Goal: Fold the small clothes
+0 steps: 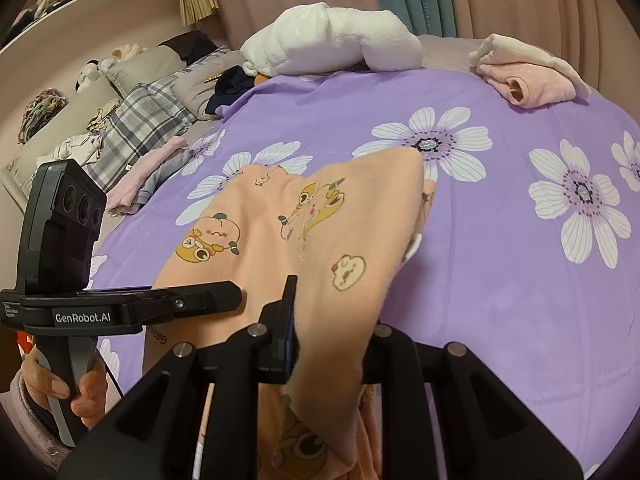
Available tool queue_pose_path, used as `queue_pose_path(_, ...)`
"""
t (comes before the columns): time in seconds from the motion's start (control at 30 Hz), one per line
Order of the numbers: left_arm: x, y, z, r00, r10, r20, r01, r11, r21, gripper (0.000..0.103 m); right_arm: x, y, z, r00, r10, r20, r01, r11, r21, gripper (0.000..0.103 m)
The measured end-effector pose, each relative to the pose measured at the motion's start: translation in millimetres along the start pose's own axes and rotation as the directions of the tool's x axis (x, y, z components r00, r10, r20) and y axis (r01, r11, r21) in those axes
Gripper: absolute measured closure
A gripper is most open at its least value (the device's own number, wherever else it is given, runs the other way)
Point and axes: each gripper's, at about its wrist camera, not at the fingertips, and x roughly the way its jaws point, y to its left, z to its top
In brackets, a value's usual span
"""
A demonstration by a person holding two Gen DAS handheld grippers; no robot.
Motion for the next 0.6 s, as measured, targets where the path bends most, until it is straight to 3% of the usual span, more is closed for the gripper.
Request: queue_pose_path(0.6,14.4,18.6,16.0,0.999,0.035,-0.011,-0.035,0.999,-0.036,0.07,30.9,5.5,12.5,0.999,-0.023,-0.022,0.023,1.0,-0.022,0.083)
